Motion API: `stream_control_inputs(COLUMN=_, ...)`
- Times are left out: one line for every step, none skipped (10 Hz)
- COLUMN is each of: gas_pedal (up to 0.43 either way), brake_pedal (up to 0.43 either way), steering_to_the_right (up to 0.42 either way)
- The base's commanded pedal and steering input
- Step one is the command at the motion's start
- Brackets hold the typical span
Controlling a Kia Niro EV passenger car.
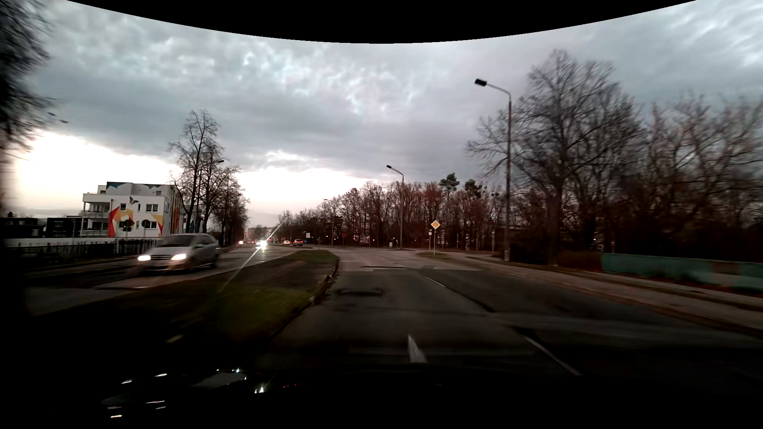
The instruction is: Follow the waypoints while adhering to traffic rules and regulations
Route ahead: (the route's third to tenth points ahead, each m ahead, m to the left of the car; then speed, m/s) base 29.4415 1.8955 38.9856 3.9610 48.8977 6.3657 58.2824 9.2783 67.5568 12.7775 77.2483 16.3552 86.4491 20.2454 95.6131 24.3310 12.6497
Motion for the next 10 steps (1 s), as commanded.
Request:
stream_control_inputs(gas_pedal=0.087, brake_pedal=0.0, steering_to_the_right=-0.029)
stream_control_inputs(gas_pedal=0.087, brake_pedal=0.0, steering_to_the_right=-0.032)
stream_control_inputs(gas_pedal=0.087, brake_pedal=0.0, steering_to_the_right=-0.036)
stream_control_inputs(gas_pedal=0.087, brake_pedal=0.0, steering_to_the_right=-0.037)
stream_control_inputs(gas_pedal=0.087, brake_pedal=0.0, steering_to_the_right=-0.037)
stream_control_inputs(gas_pedal=0.087, brake_pedal=0.0, steering_to_the_right=-0.037)
stream_control_inputs(gas_pedal=0.087, brake_pedal=0.0, steering_to_the_right=-0.034)
stream_control_inputs(gas_pedal=0.087, brake_pedal=0.0, steering_to_the_right=-0.033)
stream_control_inputs(gas_pedal=0.087, brake_pedal=0.0, steering_to_the_right=-0.034)
stream_control_inputs(gas_pedal=0.087, brake_pedal=0.0, steering_to_the_right=-0.034)
